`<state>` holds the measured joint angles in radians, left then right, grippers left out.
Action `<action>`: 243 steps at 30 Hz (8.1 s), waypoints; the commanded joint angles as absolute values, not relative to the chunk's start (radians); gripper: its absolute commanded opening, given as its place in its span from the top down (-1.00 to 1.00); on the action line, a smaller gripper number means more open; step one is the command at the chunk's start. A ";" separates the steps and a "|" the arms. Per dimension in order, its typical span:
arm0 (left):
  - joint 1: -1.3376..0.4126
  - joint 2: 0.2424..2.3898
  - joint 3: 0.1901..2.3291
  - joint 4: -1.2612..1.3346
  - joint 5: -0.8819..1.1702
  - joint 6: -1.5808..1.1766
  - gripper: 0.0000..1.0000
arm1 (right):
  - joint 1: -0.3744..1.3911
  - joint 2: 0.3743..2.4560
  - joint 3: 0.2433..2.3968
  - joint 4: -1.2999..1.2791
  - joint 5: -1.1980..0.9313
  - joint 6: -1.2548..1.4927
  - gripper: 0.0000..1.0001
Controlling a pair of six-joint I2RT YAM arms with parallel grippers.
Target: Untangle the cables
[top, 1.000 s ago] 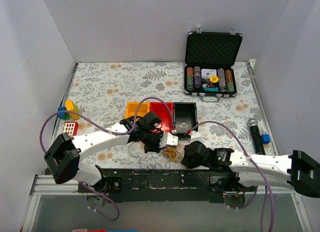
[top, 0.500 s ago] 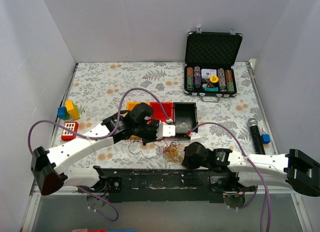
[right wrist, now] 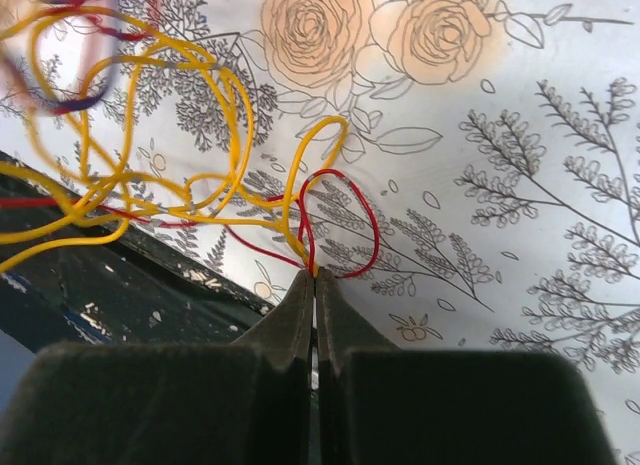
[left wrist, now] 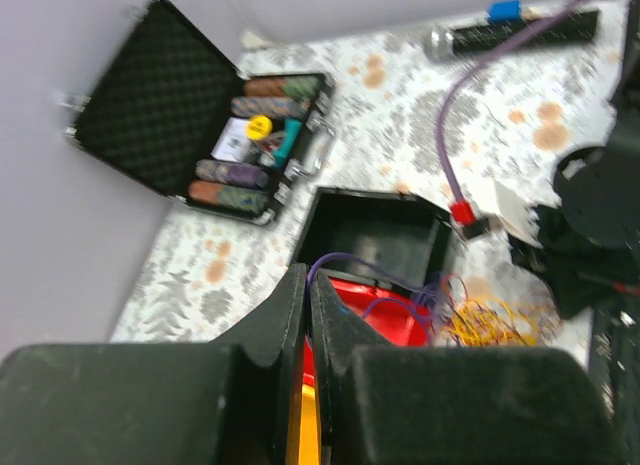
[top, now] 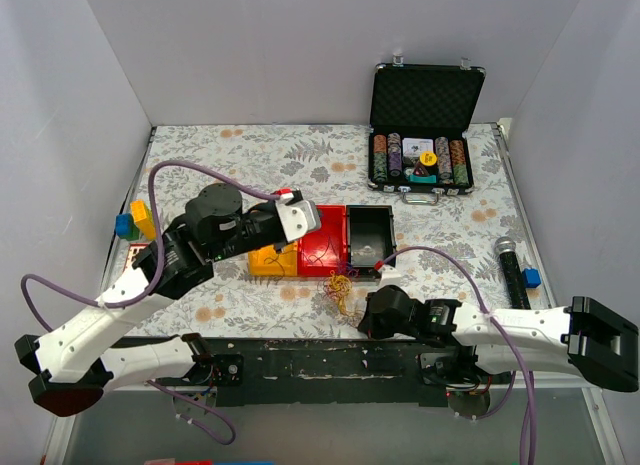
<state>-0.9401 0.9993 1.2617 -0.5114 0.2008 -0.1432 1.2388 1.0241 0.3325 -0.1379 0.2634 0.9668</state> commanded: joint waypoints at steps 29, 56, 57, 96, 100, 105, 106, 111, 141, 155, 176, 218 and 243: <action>-0.628 1.008 1.058 0.301 -0.120 0.138 1.00 | 1.266 1.091 0.281 -0.259 0.265 0.996 0.97; -0.523 1.176 1.607 0.321 0.110 -0.017 0.99 | 1.281 1.112 0.299 -0.267 0.273 0.997 0.97; -0.523 1.186 1.643 0.318 0.127 -0.038 0.98 | 1.281 1.111 0.302 -0.270 0.275 0.996 0.97; -0.523 1.281 1.749 0.558 0.156 -0.051 1.00 | 1.290 1.131 0.284 -0.241 0.264 1.009 0.97; -0.523 1.244 1.645 0.552 0.153 -0.031 1.00 | 1.290 1.114 0.276 -0.242 0.271 1.017 0.97; -0.523 1.223 1.534 0.549 0.135 -0.005 1.00 | 1.290 1.098 0.270 -0.244 0.273 1.023 0.97; -0.523 1.220 1.519 0.548 0.133 0.027 1.00 | 1.290 1.097 0.268 -0.244 0.273 1.023 0.97; -0.523 1.213 1.462 0.554 0.121 0.038 1.00 | 1.290 1.085 0.258 -0.248 0.275 1.032 0.97; -0.523 1.158 1.396 0.581 0.114 -0.028 1.00 | 1.302 1.094 0.267 -0.244 0.275 1.035 0.97; -0.523 1.164 1.359 0.554 0.144 -0.044 1.00 | 1.307 1.100 0.276 -0.244 0.275 1.035 0.97; -0.523 1.186 1.471 0.595 0.186 -0.026 1.00 | 1.313 1.108 0.293 -0.255 0.273 1.031 0.97; -0.523 0.983 0.792 0.379 0.153 0.052 1.00 | 1.316 1.101 0.268 -0.236 0.268 1.048 0.97; -0.586 0.894 0.898 -0.103 0.163 -0.460 1.00 | 1.318 1.118 0.285 -0.239 0.271 1.048 0.97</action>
<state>-0.5816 0.9169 0.9508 -0.0166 0.1734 -0.4030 1.3048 1.0874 0.3317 -0.0525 0.2829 1.0561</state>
